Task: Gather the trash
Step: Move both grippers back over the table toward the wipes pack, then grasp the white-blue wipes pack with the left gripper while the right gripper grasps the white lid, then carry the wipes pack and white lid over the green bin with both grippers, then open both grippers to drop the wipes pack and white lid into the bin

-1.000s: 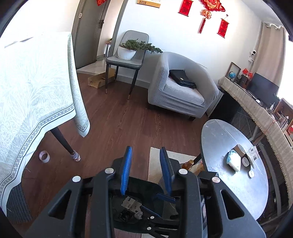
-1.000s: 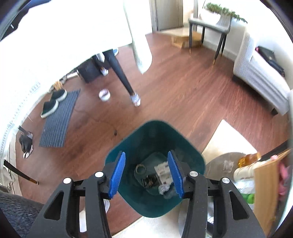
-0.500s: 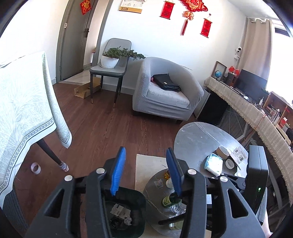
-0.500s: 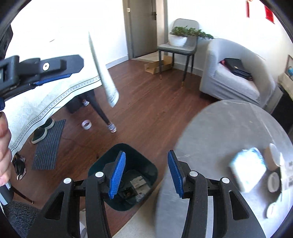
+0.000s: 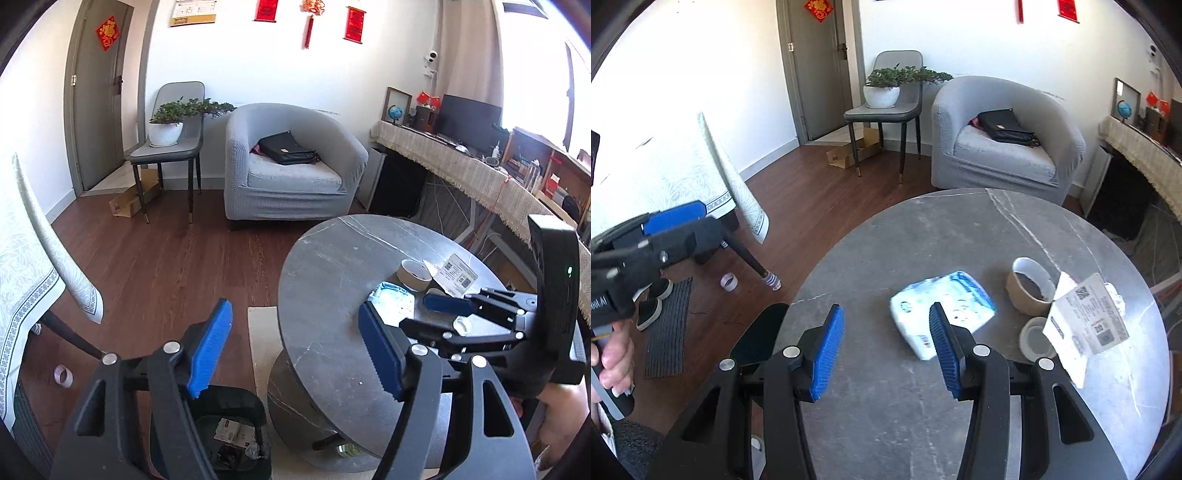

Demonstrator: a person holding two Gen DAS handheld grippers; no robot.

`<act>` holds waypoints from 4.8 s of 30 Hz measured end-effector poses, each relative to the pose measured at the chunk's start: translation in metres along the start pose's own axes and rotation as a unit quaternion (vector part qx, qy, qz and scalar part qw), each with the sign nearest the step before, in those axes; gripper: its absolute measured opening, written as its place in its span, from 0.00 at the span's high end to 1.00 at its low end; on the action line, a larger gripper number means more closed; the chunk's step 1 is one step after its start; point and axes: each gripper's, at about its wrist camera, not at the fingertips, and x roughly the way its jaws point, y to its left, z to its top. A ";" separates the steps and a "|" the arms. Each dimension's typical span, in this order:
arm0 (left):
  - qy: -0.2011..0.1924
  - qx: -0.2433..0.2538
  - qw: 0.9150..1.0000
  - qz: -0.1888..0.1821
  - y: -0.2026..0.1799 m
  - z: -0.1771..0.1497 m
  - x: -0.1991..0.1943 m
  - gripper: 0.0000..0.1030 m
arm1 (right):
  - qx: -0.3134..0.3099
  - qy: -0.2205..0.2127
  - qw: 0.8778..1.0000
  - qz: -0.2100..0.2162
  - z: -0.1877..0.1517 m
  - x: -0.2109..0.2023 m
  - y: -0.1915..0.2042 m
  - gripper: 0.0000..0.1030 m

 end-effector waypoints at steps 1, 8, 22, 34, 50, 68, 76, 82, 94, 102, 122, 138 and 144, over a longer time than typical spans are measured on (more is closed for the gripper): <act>0.004 0.006 1.000 -0.003 -0.005 -0.001 0.005 0.26 | 0.005 -0.001 1.000 -0.005 -0.001 -0.002 -0.006 0.53; 0.031 0.053 0.998 -0.022 -0.040 -0.008 0.036 0.21 | 0.020 -0.003 0.999 -0.026 -0.009 -0.009 -0.034 0.46; 0.075 0.081 0.992 -0.060 -0.087 -0.013 0.098 0.18 | 0.048 0.024 0.998 -0.044 -0.044 -0.012 -0.095 0.35; 0.094 0.091 0.990 -0.046 -0.107 -0.019 0.128 0.19 | 0.062 0.039 0.997 -0.034 -0.062 -0.014 -0.116 0.32; 0.119 0.065 0.990 -0.036 -0.100 -0.021 0.139 0.46 | 0.043 0.055 0.997 -0.045 -0.063 -0.010 -0.108 0.32; 0.105 0.040 0.993 -0.049 -0.086 -0.018 0.119 0.49 | 0.036 0.058 0.995 -0.069 -0.058 -0.005 -0.102 0.71; 0.088 0.025 0.995 -0.046 -0.071 -0.012 0.102 0.49 | 0.025 0.051 0.996 -0.064 -0.049 -0.009 -0.083 0.71; 0.075 0.013 0.997 -0.031 -0.050 -0.008 0.086 0.49 | 0.012 0.041 0.998 -0.046 -0.038 -0.010 -0.062 0.71; 0.067 -0.023 0.997 0.021 0.005 -0.012 0.062 0.49 | -0.003 0.028 1.000 -0.005 -0.015 0.002 -0.019 0.71; 0.087 -0.033 0.994 0.056 0.039 -0.022 0.054 0.48 | -0.012 0.019 1.000 0.020 -0.001 0.011 0.011 0.71; 0.234 -0.034 0.966 0.110 0.111 -0.091 0.076 0.48 | -0.055 0.022 0.996 0.071 0.023 0.043 0.086 0.71; 0.317 -0.093 0.937 0.113 0.186 -0.155 0.097 0.42 | -0.091 0.065 0.989 0.096 0.026 0.096 0.150 0.71; 0.302 -0.089 0.944 0.102 0.192 -0.149 0.084 0.42 | -0.102 0.085 0.986 0.097 0.020 0.115 0.169 0.71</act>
